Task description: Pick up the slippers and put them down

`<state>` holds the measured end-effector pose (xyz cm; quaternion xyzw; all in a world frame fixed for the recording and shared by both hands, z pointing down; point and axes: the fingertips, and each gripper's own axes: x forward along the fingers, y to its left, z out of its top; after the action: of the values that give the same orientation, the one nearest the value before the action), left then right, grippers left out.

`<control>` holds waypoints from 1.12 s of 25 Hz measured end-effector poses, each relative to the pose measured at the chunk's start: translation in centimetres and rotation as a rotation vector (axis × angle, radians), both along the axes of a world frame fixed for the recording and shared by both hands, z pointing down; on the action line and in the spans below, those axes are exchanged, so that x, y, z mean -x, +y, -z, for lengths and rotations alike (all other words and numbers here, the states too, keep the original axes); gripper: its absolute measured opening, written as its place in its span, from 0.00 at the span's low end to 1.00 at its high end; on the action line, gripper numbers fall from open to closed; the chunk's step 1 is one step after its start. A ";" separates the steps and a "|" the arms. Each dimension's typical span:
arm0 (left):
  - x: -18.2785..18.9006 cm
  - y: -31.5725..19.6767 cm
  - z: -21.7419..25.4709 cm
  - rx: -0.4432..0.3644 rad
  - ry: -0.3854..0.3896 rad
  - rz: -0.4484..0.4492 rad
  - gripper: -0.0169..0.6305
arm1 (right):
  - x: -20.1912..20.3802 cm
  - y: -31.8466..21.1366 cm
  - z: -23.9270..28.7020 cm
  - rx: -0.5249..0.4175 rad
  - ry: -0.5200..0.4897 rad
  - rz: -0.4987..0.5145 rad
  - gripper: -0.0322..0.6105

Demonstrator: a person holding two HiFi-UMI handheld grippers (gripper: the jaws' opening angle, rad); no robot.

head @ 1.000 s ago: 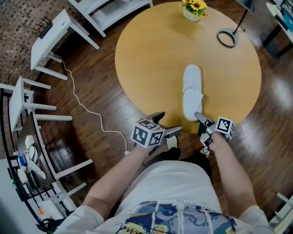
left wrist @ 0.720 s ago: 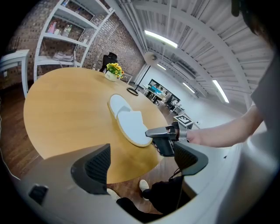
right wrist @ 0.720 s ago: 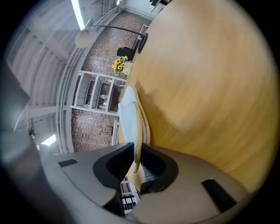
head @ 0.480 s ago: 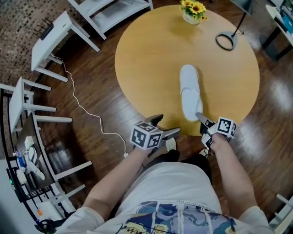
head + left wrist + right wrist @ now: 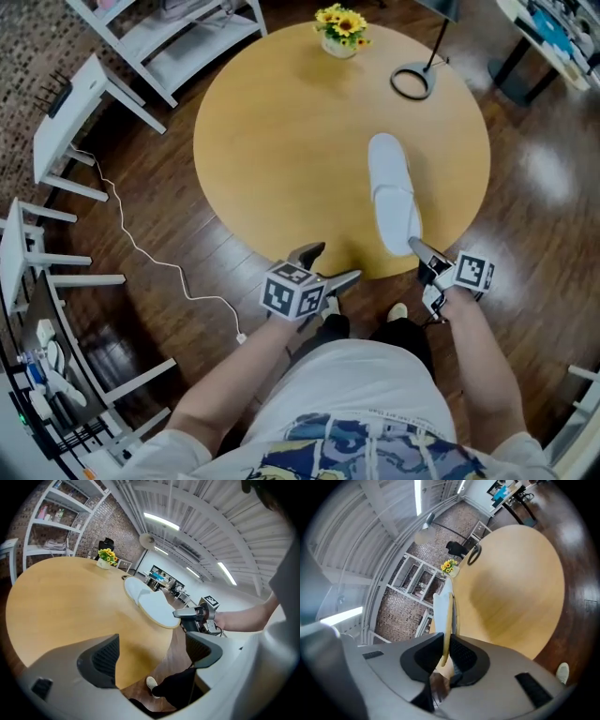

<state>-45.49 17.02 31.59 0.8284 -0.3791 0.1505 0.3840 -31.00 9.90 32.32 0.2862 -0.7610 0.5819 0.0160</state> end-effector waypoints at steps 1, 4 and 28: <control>-1.1 -0.2 0.1 -0.003 0.000 -0.018 0.71 | -1.9 -0.3 0.4 -0.014 0.016 -0.019 0.13; -4.2 -1.0 0.4 -0.008 -0.003 -0.057 0.71 | -7.3 -1.3 1.7 -0.054 0.029 -0.075 0.13; -50.2 -11.8 -5.4 0.041 -0.163 -0.189 0.70 | -57.7 -19.2 -17.9 0.078 0.064 -0.314 0.13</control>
<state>4.68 5.26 37.02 0.8372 -0.3263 0.2606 0.3531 26.67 -9.28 50.25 0.4192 -0.6828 0.5971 -0.0395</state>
